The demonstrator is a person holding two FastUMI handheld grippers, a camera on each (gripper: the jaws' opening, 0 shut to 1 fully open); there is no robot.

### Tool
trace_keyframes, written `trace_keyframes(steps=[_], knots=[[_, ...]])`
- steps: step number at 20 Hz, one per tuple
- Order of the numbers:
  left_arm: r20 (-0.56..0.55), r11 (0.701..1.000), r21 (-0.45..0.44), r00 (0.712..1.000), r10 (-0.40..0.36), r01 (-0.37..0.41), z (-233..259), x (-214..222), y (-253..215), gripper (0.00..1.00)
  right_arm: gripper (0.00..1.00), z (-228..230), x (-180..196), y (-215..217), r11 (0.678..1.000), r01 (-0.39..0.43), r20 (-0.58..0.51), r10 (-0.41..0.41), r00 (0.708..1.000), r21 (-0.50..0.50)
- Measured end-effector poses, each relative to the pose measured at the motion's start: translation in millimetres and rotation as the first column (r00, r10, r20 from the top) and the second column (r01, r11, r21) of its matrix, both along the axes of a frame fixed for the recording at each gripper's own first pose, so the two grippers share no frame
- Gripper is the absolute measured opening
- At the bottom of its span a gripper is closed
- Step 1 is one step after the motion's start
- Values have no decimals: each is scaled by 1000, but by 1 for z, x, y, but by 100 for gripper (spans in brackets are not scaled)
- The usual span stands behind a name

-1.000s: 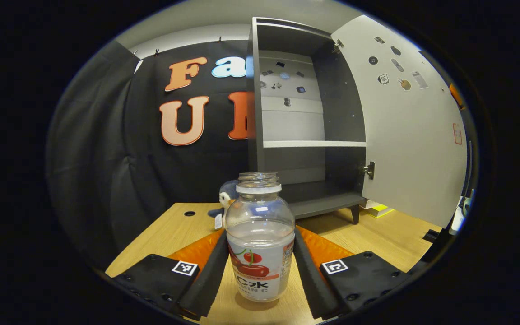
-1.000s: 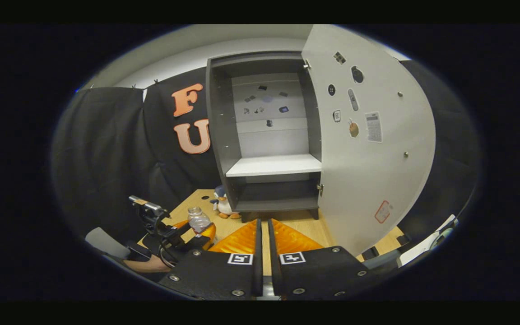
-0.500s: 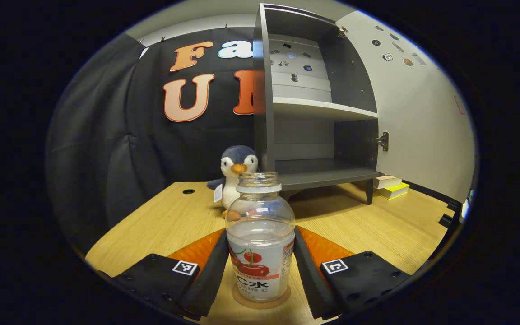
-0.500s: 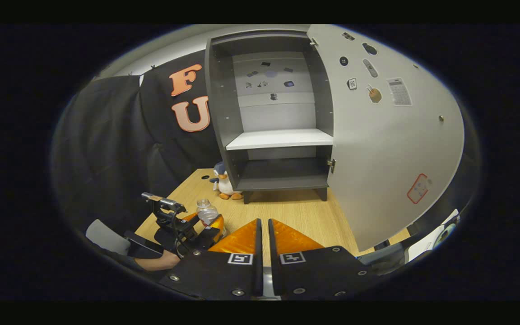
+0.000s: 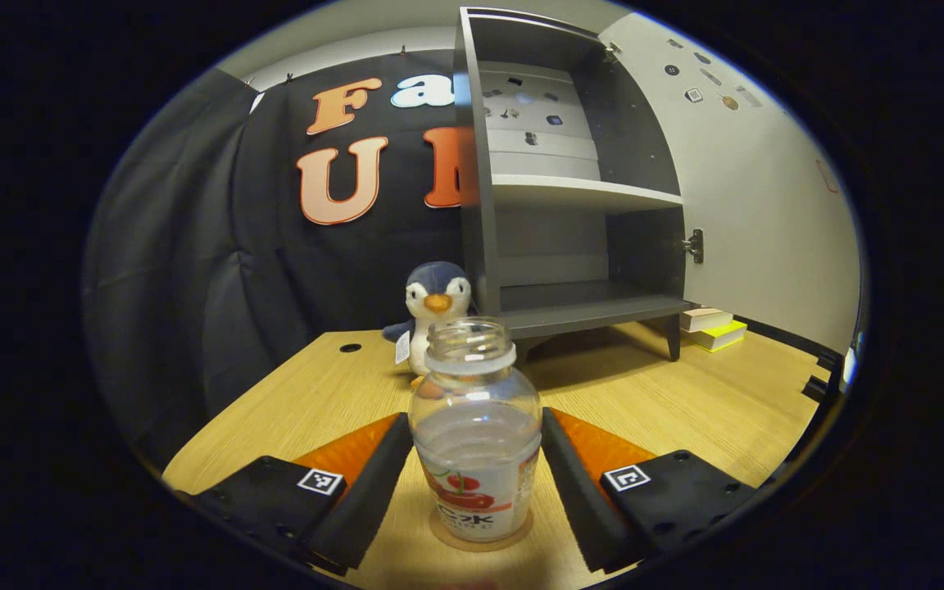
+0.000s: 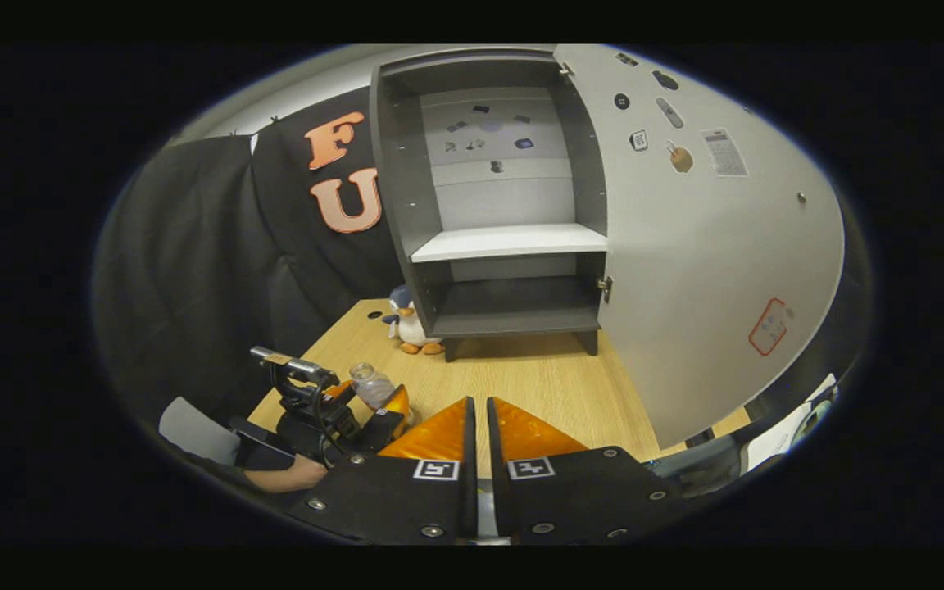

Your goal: Open the cabinet door with the right hand, grasp the bottle in the cabinet with the left hand and place it on the coaster, then close the cabinet door with the right hand.

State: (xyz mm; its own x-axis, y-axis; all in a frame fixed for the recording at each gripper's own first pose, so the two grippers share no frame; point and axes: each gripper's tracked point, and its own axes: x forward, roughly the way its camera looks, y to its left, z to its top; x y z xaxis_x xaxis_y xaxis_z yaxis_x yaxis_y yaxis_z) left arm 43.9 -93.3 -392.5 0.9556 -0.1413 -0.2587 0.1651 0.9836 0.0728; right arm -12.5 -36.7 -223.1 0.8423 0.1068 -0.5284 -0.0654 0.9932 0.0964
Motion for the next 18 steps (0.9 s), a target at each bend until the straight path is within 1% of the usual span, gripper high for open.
trace_keyframes(steps=[2, 4, 7, 9, 10, 12, 13, 14, 15, 16, 18], knots=[[9, 1000, -7, 1000, -10, 10, 6, -2, -3, 100, 7, 0, -2, 0, 1000, -2, -4, 2, 1000, 0], [26, 1000, 5, 1000, 4, -4, 15, -3, 0, 100, 7, 0, -4, 0, 1000, -5, -3, 5, 1000, 0], [39, 1000, -4, 999, 4, -4, 25, -7, -3, 98, 7, 4, -15, -3, 1000, -8, 2, 8, 1000, 5], [39, 1000, 2, 999, 15, -15, 27, -7, -1, 98, 7, 7, -22, -5, 1000, -8, 4, 8, 1000, 7], [44, 999, 10, 998, 35, -36, 29, -6, 3, 98, 7, 7, -23, -6, 1000, -5, 6, 5, 1000, 8], [51, 999, -8, 998, 48, -48, 35, -6, 2, 98, 7, 5, -25, -9, 1000, -1, 4, 1, 1000, 10], [50, 998, -18, 997, 55, -54, 37, -7, 3, 95, 7, 4, -26, -10, 1000, -1, 1, 0, 1000, 13], [45, 998, -23, 997, 60, -59, 39, -8, 3, 98, 17, 4, -27, -11, 1000, 1, 2, -1, 1000, 13], [44, 997, -23, 997, 68, -67, 42, -9, 5, 98, 17, 7, -28, -12, 1000, 2, 7, -2, 1000, 16], [45, 998, -25, 997, 66, -65, 49, -10, 4, 98, 7, 10, -29, -12, 1000, 3, 15, -3, 1000, 21], [67, 997, -26, 995, 75, -73, 68, -12, 8, 98, 8, 17, -31, -13, 999, -1, 26, 0, 1000, 38]])
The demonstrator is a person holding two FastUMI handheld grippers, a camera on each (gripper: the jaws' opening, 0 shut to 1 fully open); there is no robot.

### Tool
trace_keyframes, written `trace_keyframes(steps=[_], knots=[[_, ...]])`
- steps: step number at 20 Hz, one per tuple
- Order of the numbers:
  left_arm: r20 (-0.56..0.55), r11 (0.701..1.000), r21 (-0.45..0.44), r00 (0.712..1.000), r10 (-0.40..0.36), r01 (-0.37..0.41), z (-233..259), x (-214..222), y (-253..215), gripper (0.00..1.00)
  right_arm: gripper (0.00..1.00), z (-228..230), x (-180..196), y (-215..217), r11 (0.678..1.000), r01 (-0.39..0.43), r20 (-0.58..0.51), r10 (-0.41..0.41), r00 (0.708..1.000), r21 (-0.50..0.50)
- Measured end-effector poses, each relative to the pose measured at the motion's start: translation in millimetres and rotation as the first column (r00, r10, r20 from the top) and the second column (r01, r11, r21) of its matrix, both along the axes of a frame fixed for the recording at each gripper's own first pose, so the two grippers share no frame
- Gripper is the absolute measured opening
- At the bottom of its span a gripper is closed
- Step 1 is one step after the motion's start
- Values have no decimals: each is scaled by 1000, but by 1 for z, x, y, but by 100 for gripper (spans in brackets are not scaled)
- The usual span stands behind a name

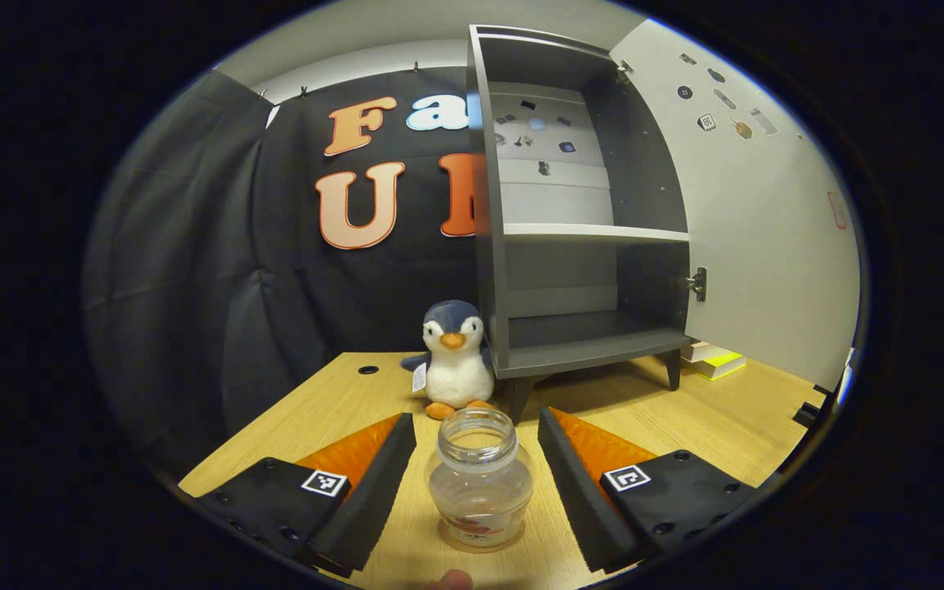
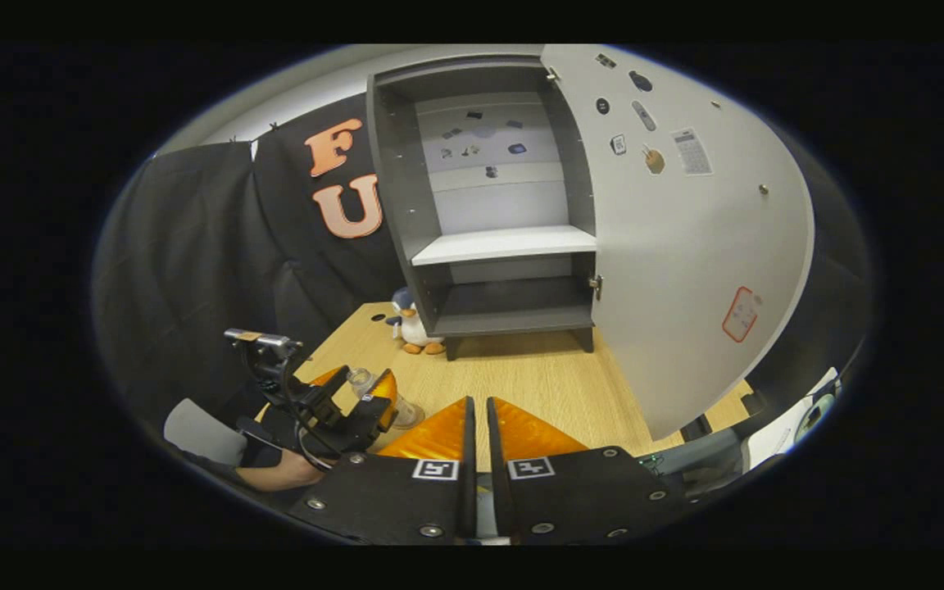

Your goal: Open the cabinet door with the right hand, grasp the bottle in the cabinet with the left hand and place it on the coaster, then close the cabinet door with the right hand.

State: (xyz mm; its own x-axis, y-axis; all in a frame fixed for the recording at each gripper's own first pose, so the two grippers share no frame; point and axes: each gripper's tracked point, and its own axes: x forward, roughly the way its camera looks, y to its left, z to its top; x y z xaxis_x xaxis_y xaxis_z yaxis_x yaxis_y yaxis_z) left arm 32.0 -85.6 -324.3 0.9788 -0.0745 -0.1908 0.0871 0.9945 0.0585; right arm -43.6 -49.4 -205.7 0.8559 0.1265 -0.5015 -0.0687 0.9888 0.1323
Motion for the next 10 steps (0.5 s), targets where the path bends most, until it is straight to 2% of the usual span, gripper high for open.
trace_keyframes(steps=[1, 2, 4, 5, 6, 7, 9, 10], knots=[[12, 1000, -4, 1000, 0, 0, 11, -2, -1, 98, 10, 5, -1, -3, 1000, 3, 12, -3, 1000, 1], [23, 1000, -7, 1000, -6, 6, 23, -2, -2, 95, 2, 11, -1, -7, 1000, 7, 26, -7, 1000, 0], [43, 1000, -10, 999, -19, 20, 48, -5, -8, 98, 20, 26, 0, -16, 1000, 19, 59, -19, 998, 7], [53, 999, -17, 998, -36, 37, 60, -4, -16, 98, 14, 36, 1, -22, 999, 27, 80, -28, 996, 19], [61, 999, -15, 997, -43, 44, 71, -3, -21, 100, 18, 47, 1, -28, 999, 39, 106, -43, 993, 33], [73, 998, -18, 996, -51, 52, 85, -3, -25, 95, 22, 59, 2, -37, 998, 53, 130, -58, 990, 44], [95, 996, -28, 992, -78, 81, 110, -4, -40, 98, 22, 79, 0, -60, 995, 86, 176, -93, 980, 47], [107, 995, -26, 990, -89, 92, 123, -4, -46, 98, 30, 93, -3, -71, 994, 101, 203, -107, 973, 43]])
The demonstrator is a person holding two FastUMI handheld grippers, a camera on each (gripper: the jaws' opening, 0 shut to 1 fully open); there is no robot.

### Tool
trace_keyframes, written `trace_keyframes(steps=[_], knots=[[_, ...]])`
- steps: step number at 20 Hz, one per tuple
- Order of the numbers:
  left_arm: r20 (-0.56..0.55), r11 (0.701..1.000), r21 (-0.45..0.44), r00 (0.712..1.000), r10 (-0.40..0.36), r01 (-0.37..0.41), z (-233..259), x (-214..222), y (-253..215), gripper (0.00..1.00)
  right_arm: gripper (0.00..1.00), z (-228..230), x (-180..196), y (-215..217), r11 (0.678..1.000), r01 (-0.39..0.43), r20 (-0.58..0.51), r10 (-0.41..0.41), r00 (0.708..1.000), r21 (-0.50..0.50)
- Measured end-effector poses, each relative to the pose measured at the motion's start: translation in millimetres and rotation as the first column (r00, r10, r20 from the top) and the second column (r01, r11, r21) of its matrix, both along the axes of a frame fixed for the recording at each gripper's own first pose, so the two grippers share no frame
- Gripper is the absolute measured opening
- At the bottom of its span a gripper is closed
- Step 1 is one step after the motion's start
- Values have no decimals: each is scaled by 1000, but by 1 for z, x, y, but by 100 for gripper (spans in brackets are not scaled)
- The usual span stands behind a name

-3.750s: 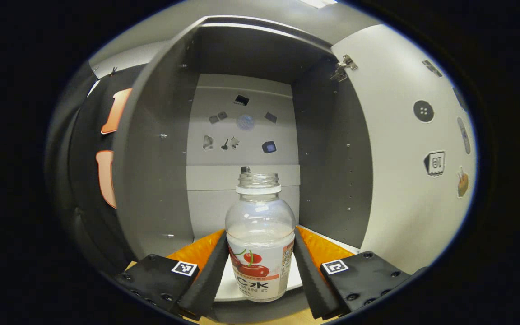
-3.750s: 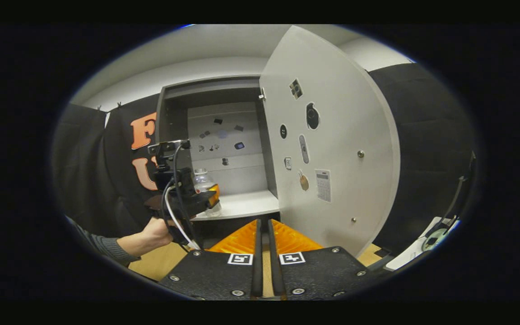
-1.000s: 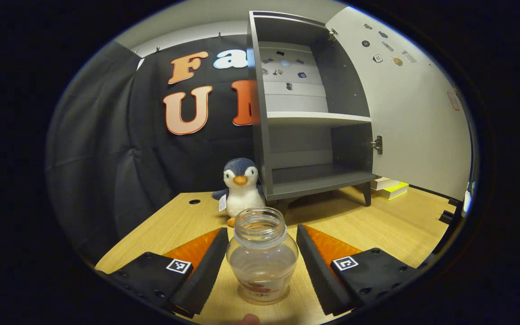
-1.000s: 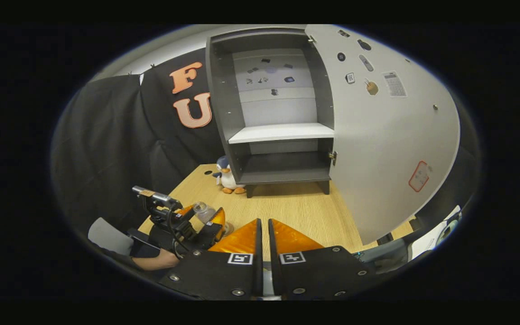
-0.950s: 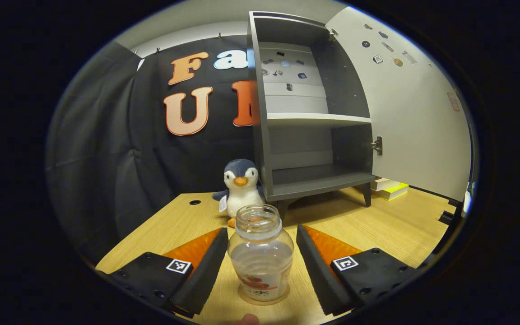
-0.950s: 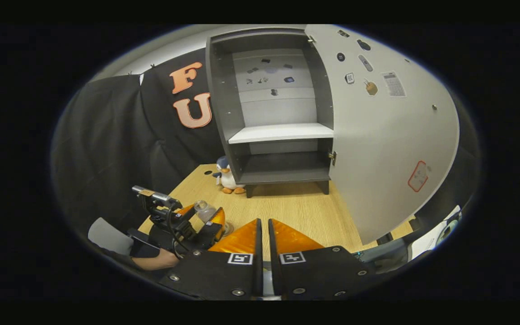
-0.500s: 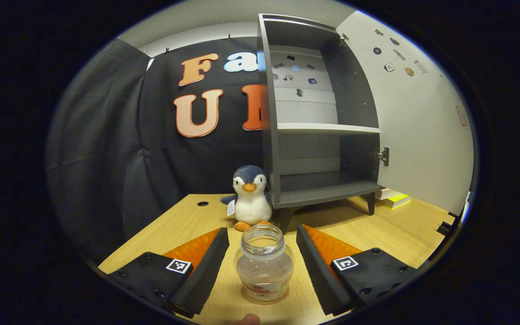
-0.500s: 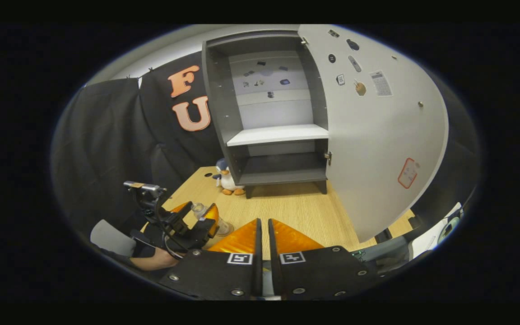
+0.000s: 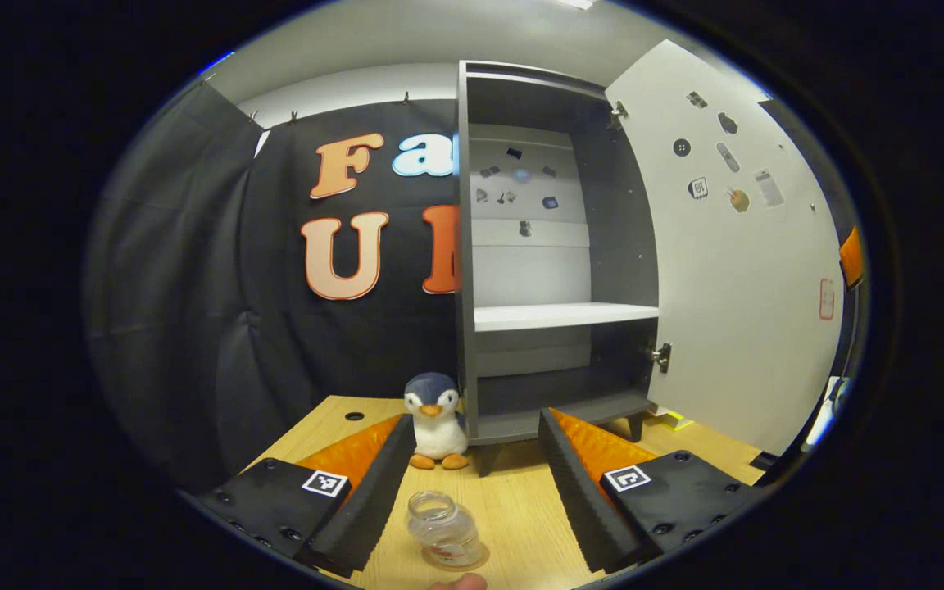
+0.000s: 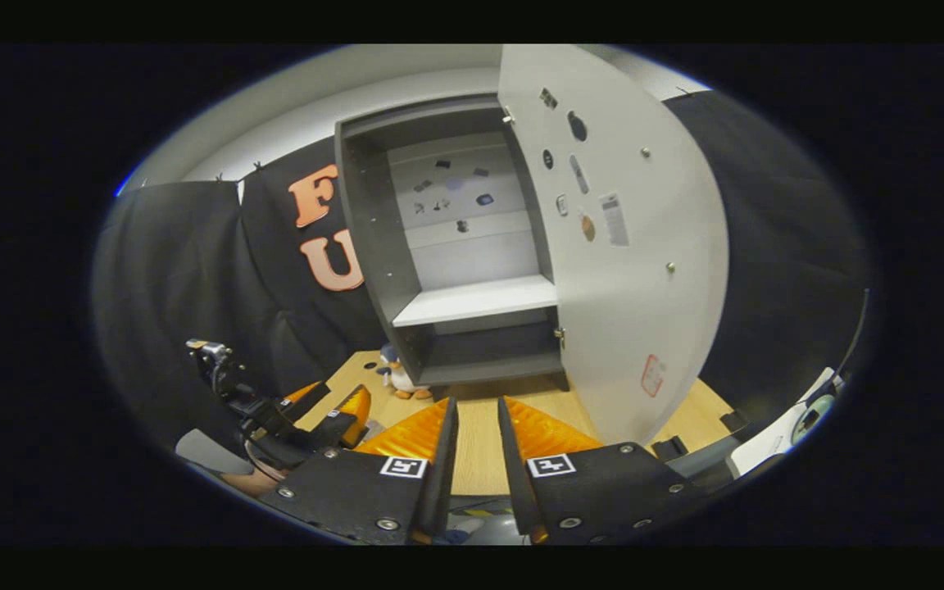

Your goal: Open the cabinet door with the right hand, grasp the bottle in the cabinet with the left hand and place it on the coaster, then close the cabinet door with the right hand.

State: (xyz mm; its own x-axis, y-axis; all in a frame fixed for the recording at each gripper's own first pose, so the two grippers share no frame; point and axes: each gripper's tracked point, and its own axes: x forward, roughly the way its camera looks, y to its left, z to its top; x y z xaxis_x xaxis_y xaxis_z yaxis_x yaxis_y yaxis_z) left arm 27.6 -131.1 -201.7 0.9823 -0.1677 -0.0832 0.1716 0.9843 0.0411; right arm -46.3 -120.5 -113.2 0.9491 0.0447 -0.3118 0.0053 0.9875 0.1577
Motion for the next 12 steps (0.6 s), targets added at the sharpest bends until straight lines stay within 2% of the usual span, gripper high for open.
trace_keyframes(steps=[2, 5, 6, 10, 11, 12], knots=[[20, 1000, -4, 1000, -19, 19, 20, -3, -11, 100, 35, 27, -7, -25, 999, 36, 55, -35, 998, -19], [35, 999, -7, 999, -40, 41, 41, -2, -28, 95, 46, 65, -16, -71, 994, 109, 136, -104, 985, -29], [40, 999, -15, 998, -47, 48, 48, 0, -33, 98, 50, 75, -19, -89, 990, 139, 156, -132, 979, -35], [40, 997, -45, 997, -62, 64, 69, 5, -49, 98, 54, 103, -26, -144, 977, 210, 211, -199, 957, -29], [36, 997, -46, 997, -63, 65, 72, 7, -50, 95, 54, 105, -25, -155, 975, 217, 214, -205, 955, -35], [32, 997, -47, 998, -60, 61, 75, 8, -51, 98, 55, 107, -19, -163, 974, 224, 223, -210, 952, -40]])
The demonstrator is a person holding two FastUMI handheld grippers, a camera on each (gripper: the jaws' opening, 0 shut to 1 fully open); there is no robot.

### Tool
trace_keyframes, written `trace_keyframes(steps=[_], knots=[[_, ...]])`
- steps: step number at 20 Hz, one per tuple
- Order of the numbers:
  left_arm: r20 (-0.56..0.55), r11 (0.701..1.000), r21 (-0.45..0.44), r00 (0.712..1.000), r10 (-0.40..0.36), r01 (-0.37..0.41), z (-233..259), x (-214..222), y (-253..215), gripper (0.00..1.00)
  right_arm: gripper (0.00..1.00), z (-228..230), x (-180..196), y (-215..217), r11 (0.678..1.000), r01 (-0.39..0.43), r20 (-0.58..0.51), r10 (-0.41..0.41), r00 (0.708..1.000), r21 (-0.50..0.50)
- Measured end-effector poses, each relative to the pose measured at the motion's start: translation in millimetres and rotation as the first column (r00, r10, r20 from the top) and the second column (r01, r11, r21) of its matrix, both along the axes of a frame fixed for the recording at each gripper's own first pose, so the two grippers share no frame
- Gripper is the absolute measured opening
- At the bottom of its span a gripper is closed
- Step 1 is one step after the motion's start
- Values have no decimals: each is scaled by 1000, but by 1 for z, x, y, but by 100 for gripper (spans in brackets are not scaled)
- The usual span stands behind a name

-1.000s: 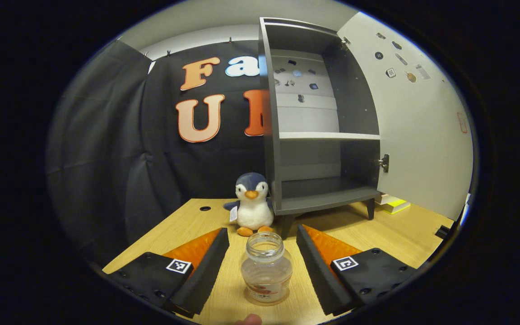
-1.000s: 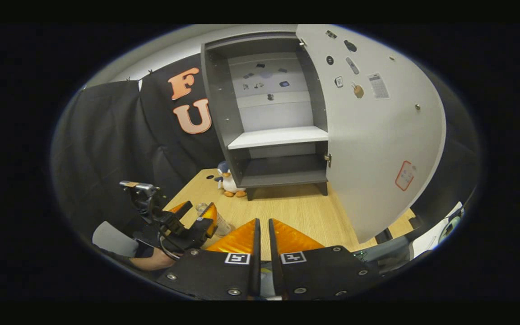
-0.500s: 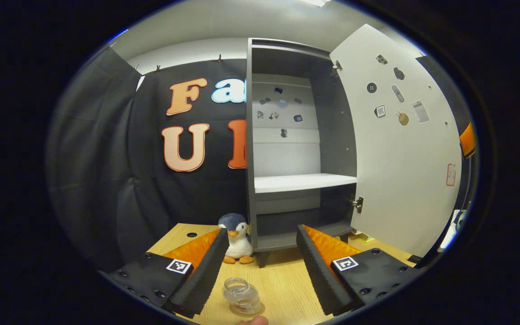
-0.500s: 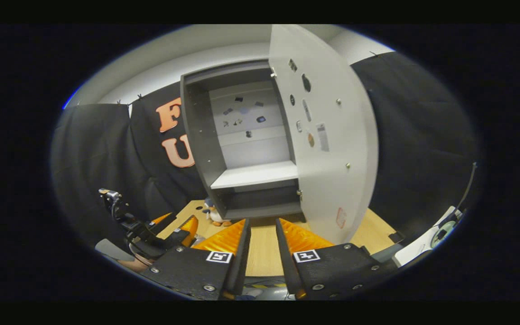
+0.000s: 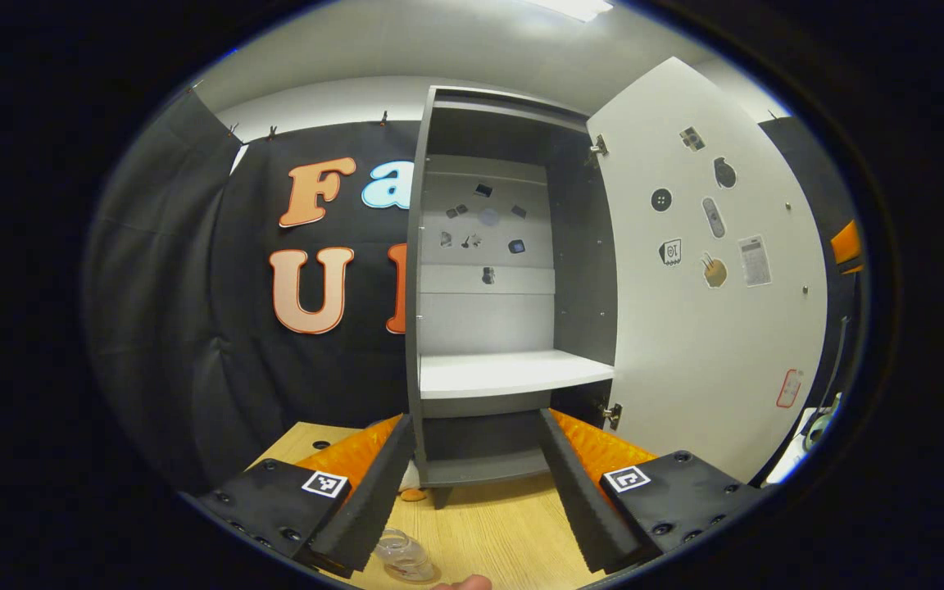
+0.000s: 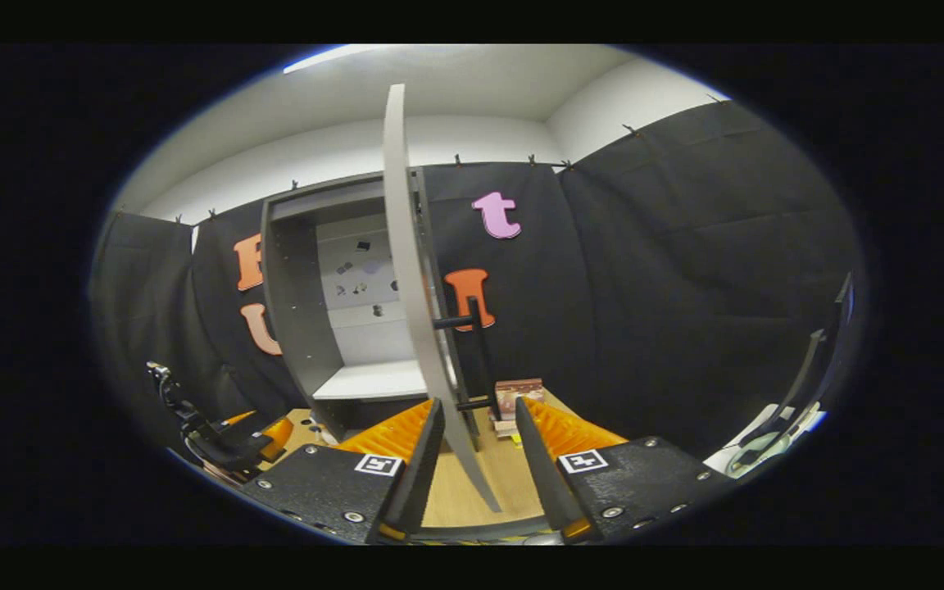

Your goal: Open the cabinet door with the right hand, grasp the bottle in the cabinet with the left hand and place it on the coaster, then close the cabinet door with the right hand.

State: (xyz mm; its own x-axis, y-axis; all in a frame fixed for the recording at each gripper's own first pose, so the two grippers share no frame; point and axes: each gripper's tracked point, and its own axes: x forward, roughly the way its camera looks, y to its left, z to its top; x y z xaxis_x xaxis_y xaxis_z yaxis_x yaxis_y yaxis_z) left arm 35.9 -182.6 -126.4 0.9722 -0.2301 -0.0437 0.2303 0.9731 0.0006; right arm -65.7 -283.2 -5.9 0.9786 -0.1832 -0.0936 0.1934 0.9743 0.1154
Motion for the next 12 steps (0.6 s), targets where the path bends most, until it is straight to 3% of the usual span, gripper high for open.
trace_keyframes(steps=[1, 2, 3, 4, 6, 7, 8, 12], knots=[[-5, 1000, -1, 1000, -1, 1, 1, 1, -2, 98, 55, -1, 5, -6, 1000, -3, 2, 3, 1000, -2], [-11, 1000, -1, 1000, 1, -1, 3, 3, -2, 95, 65, -4, 11, -10, 1000, -8, 3, 8, 1000, 0], [-15, 1000, 1, 1000, 5, -5, 4, 4, -1, 100, 58, -8, 17, -16, 1000, -12, -3, 12, 1000, 6], [-21, 1000, 5, 1000, 8, -8, 5, 6, -1, 95, 50, -12, 23, -21, 1000, -19, -6, 19, 1000, 12], [-22, 1000, 18, 1000, 20, -19, 8, 6, 4, 98, 67, -22, 38, -19, 999, -38, -20, 38, 999, 22], [-14, 999, 23, 999, 30, -29, 12, 7, 9, 98, 53, -26, 41, -18, 999, -47, -20, 48, 999, 21], [-11, 999, 29, 999, 35, -35, 15, 8, 12, 98, 63, -27, 45, -16, 998, -61, -18, 62, 998, 19], [-35, 997, 34, 997, 64, -63, 8, 10, 27, 98, 70, -32, 50, -8, 997, -76, -12, 75, 997, -27]])
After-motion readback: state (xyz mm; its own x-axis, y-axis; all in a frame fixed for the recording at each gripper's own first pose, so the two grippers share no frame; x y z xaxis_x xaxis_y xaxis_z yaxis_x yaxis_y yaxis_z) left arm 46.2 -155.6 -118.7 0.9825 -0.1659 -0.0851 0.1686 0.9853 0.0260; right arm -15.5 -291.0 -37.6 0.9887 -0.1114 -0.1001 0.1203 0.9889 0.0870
